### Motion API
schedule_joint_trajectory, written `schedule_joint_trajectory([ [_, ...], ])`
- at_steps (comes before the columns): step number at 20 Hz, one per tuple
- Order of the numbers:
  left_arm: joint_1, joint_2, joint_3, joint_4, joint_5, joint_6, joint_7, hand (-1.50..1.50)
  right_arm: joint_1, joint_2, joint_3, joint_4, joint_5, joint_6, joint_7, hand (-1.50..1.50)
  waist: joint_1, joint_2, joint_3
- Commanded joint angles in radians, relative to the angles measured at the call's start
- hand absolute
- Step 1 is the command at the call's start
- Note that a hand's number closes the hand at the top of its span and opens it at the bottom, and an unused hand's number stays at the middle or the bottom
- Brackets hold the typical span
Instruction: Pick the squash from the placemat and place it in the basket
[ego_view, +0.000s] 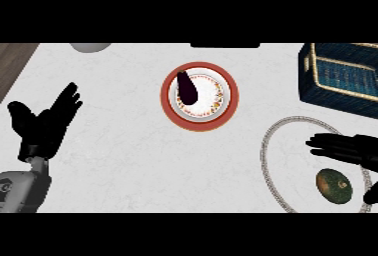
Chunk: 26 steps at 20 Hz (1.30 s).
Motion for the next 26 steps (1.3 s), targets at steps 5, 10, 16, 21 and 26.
schedule_joint_trajectory([
  [5, -0.007, -0.02, 0.008, 0.021, -0.014, 0.005, -0.006, 0.0, -0.005, -0.031, 0.051, 0.049, -0.014, 0.06, -0.253, -1.5, -0.007, 0.0, 0.0],
  [10, -0.035, -0.022, 0.018, 0.058, -0.02, -0.008, -0.019, 0.0, -0.014, 0.002, 0.087, 0.091, -0.013, 0.016, -0.263, -1.5, -0.006, 0.002, 0.0],
  [16, 0.014, 0.011, 0.049, -0.019, 0.004, -0.043, 0.027, 0.0, 0.015, 0.04, 0.091, 0.125, 0.025, -0.099, -0.235, -1.5, -0.007, -0.003, 0.0],
  [21, -0.011, -0.009, 0.057, 0.032, -0.027, -0.041, -0.002, 0.0, -0.043, 0.089, 0.077, 0.197, 0.075, -0.11, -0.216, -1.5, -0.008, -0.001, 0.0],
  [26, 0.029, -0.024, 0.057, 0.035, -0.042, -0.034, -0.045, 0.0, 0.018, 0.104, 0.142, 0.113, 0.172, -0.258, -0.191, 1.5, -0.013, -0.003, -0.001],
])
